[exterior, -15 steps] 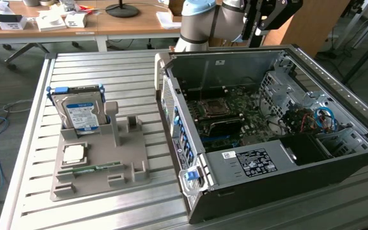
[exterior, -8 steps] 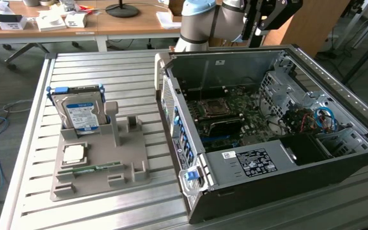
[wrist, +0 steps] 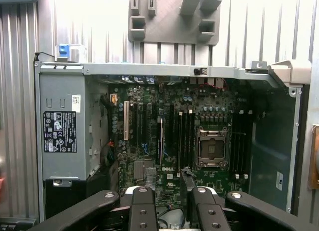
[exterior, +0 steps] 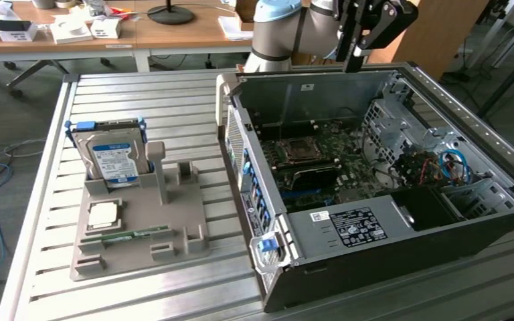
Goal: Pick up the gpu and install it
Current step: 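Insert the gpu into the slot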
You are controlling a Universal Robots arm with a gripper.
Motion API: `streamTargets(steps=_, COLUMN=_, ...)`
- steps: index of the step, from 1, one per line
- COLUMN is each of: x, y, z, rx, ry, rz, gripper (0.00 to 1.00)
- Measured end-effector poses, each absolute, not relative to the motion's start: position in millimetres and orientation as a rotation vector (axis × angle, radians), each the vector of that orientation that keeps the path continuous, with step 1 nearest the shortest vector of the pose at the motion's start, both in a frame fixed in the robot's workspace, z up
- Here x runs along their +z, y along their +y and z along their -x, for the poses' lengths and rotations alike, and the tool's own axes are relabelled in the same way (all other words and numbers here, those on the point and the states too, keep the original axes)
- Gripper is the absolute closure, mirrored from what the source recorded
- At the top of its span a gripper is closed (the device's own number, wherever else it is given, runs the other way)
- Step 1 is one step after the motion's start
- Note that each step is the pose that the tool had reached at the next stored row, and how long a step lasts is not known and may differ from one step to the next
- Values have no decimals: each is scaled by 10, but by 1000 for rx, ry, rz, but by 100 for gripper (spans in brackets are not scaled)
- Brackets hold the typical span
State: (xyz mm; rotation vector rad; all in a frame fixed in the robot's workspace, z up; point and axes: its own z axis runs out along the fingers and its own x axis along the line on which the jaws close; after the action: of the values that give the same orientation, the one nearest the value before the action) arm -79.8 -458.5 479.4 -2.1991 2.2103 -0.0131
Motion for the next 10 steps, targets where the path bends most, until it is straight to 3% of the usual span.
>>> streamTargets(steps=10, x=4612, y=-4585, z=798, rx=-11, ry=2211, rz=2200, gripper=66)
